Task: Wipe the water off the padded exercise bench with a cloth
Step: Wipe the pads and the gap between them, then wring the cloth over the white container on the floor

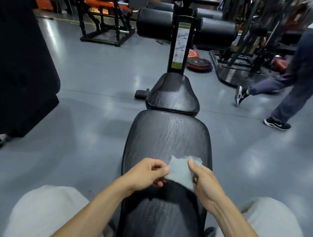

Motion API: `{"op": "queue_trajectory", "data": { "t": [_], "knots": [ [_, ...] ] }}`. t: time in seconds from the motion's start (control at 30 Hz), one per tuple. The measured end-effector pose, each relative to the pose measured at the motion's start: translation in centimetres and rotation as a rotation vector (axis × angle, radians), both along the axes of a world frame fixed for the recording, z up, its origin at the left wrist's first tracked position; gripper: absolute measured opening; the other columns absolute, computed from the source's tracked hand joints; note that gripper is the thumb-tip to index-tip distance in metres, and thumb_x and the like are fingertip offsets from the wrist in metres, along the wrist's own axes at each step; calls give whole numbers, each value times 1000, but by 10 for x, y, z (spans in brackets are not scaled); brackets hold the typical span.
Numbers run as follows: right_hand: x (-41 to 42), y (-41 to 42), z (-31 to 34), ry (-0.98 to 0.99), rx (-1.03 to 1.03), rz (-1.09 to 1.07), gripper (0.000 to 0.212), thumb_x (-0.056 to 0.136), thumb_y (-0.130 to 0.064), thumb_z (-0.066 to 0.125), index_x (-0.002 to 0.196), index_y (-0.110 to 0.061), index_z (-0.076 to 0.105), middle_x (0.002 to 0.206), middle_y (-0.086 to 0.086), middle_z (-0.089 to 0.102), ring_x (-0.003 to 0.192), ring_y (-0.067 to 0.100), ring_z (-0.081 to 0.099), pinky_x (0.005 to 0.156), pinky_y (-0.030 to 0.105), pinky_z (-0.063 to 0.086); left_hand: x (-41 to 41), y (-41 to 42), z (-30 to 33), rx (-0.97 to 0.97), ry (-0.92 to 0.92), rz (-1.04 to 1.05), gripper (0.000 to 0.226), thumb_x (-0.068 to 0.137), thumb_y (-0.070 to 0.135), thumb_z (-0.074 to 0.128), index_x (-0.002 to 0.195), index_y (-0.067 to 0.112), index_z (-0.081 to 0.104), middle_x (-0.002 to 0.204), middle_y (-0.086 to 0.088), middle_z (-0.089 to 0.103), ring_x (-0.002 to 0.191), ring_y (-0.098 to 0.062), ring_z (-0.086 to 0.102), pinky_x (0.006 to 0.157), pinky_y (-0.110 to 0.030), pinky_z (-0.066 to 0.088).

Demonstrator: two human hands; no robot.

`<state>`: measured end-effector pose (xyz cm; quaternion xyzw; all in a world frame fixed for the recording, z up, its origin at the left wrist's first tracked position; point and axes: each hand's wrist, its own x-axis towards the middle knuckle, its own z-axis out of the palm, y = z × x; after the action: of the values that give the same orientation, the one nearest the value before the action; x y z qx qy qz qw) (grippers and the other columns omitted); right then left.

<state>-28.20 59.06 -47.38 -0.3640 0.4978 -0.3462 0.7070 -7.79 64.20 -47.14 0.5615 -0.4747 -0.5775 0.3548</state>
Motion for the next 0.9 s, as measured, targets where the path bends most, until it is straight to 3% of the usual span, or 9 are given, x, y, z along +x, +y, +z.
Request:
{"op": "queue_trajectory", "data": {
  "t": [0.07,0.2,0.3,0.4,0.47,0.57,0.67,0.77,0.9],
  "knots": [
    [-9,-18,-4,-2,59,-54,29,102,-29,59,120,-8,68,114,11,76,105,25,72,86,43,60,7,-11,-8,12,9,52,23,106,20,55,90,14,70,76,-2,68,63,-13,62,60,-21,49],
    [-23,-67,-9,6,119,-213,22,101,-21,62,116,-5,65,107,13,75,89,23,75,80,45,64,35,-46,-15,-6,-26,136,23,107,18,50,97,12,70,74,-1,69,61,-11,63,62,-23,49],
    [-27,-112,-13,95,-1,-372,28,100,-15,62,121,3,60,111,18,72,99,27,72,98,47,56,55,-76,-12,-61,-76,191,21,106,16,52,97,9,70,73,-1,69,62,-12,63,63,-22,52],
    [-19,-156,-13,384,-233,-548,12,98,-16,60,105,-7,64,93,6,68,87,24,67,74,20,52,63,-100,-8,-149,-183,295,18,104,20,57,94,16,72,75,0,72,65,-13,65,70,-32,55],
    [-3,-181,-15,578,-376,-581,13,100,-20,56,95,-9,60,78,2,59,72,21,56,55,16,42,60,-108,1,-208,-228,275,15,102,26,60,93,23,72,78,3,74,69,-14,69,73,-36,57],
    [42,-212,-30,818,-558,-449,23,103,-14,48,80,-13,47,74,10,57,72,28,46,62,32,30,58,-113,14,-263,-283,195,13,100,31,61,92,28,71,78,7,74,71,-13,69,74,-34,57],
    [112,-226,-50,1021,-706,-261,17,101,-13,45,99,-18,61,106,14,67,95,34,57,71,32,29,66,-114,19,-307,-367,200,14,100,31,60,90,29,70,77,11,73,69,-12,68,74,-29,55],
    [187,-212,-70,998,-985,-29,19,94,-13,57,111,-18,64,120,7,62,110,31,56,86,39,48,78,-119,21,-360,-372,319,14,100,27,60,90,27,71,74,10,73,67,-9,68,73,-26,54],
    [224,-178,-90,941,-1254,471,38,91,-14,56,128,-17,64,142,7,56,137,28,44,111,44,41,100,-123,20,-392,-276,521,16,97,32,58,90,28,72,73,7,74,66,-13,72,77,-36,60]
  ]
}}
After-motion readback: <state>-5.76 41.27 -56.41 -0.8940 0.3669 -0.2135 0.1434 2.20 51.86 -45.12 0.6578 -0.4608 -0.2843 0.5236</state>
